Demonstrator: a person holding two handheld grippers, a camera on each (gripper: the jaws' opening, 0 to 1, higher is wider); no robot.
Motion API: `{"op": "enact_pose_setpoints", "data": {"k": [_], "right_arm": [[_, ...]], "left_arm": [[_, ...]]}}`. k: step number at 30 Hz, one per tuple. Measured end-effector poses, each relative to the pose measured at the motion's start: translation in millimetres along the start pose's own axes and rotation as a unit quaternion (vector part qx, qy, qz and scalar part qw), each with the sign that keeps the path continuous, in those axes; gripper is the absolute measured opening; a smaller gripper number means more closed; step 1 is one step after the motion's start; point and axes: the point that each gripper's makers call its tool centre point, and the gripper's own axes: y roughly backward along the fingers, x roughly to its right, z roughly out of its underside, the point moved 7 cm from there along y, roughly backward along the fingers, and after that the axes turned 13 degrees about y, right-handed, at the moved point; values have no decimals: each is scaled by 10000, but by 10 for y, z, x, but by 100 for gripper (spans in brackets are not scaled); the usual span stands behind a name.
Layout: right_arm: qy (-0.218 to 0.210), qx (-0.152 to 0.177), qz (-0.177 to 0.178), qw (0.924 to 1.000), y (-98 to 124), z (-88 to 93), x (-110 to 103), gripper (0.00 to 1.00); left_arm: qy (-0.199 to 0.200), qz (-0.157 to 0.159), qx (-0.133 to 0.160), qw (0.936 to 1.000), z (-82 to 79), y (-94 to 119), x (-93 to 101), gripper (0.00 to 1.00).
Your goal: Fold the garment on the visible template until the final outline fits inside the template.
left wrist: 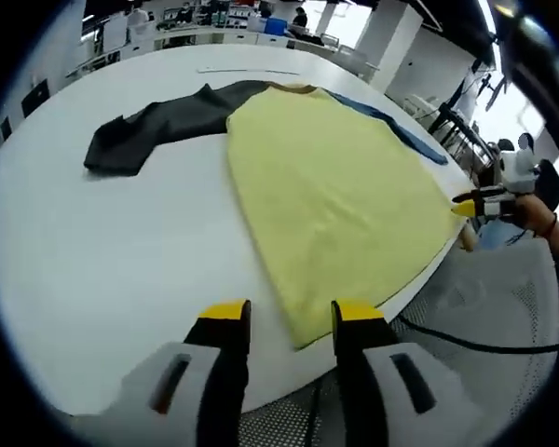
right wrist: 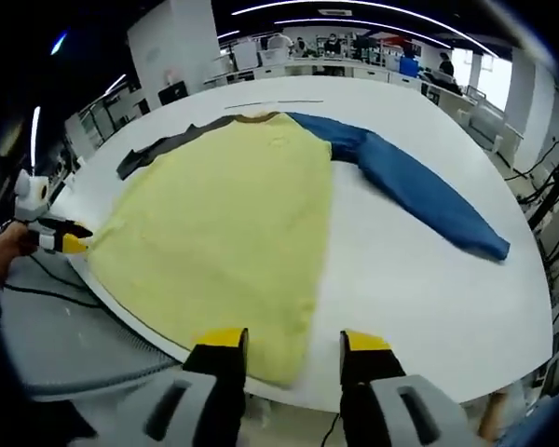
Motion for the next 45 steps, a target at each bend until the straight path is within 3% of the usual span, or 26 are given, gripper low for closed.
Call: {"op": "enact_pose_setpoints", "data": {"k": [7,13,22,31,37,41,45], "right_arm": [[-123,434,-162,9989,24,-210,103,63],[-67,700,-241,9972,3,-445,224,78],[307,744,-628,9948,-108,-815,379,98],[589,1118,-795,9888,-179,-1432,636,98],[748,1171,-829,9868,-305,-1735,719,95],[860,1220,-870,9850,-409,-1916,761,94],[650,1352,-1032,9833,-543,-2115,814,86]], "left_arm": [[-107,102,599,9981,-368,92,34,59],[-393,111,867,9954,-722,67,-11,76],[-705,234,1191,9901,-1273,-8,42,88],[-778,334,1538,9845,-1751,-117,66,86],[-800,231,1856,9791,-2076,-259,46,81],[-787,213,1913,9781,-2209,-402,26,78],[-1107,149,1921,9750,-2282,-584,46,78]]}}
